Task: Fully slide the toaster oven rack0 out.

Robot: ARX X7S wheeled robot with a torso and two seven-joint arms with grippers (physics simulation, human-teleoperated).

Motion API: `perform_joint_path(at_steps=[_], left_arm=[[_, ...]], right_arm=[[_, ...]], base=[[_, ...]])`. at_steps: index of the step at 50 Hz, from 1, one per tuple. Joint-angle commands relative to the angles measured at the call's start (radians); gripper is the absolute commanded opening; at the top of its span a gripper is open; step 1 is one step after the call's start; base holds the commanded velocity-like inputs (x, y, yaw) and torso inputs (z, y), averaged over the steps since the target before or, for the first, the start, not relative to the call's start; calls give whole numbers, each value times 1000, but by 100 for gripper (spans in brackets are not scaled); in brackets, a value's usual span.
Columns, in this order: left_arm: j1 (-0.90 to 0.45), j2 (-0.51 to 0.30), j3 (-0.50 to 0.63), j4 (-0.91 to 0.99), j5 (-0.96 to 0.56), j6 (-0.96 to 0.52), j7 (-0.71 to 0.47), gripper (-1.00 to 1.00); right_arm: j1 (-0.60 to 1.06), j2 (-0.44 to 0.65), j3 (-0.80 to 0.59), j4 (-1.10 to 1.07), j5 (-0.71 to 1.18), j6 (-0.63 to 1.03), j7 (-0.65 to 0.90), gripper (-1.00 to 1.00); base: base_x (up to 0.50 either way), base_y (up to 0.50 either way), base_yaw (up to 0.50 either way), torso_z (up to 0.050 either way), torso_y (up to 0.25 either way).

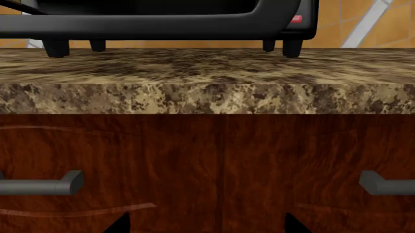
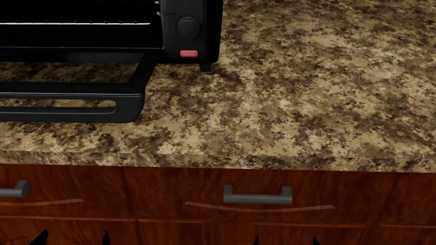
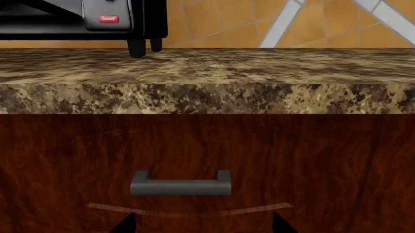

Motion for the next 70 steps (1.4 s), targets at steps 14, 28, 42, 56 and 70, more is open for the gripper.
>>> perform_joint_path(at_steps=[14, 28, 42, 56, 70], left_arm=[[14, -66, 70, 320, -44, -264, -70, 100], [-259, -131, 119, 916, -2, -923, -68, 100], [-607, -148, 109, 1008, -30, -1278, -32, 100], [-695, -167, 83, 884, -37, -1270, -24, 100], [-681, -170, 67, 838, -45, -1220, -26, 100]], right_arm=[[46, 173, -196, -287, 78, 317, 134, 100], [432, 236, -163, -808, 102, 1046, 92, 100], [739, 239, -171, -822, 139, 1289, 53, 100], [789, 254, -129, -778, 154, 1288, 33, 100], [806, 244, -91, -776, 172, 1300, 26, 100]], base=[[0, 0, 0, 0, 0], [0, 0, 0, 0, 0], [0, 0, 0, 0, 0], [3, 11, 0, 0, 0], [42, 154, 0, 0, 0]])
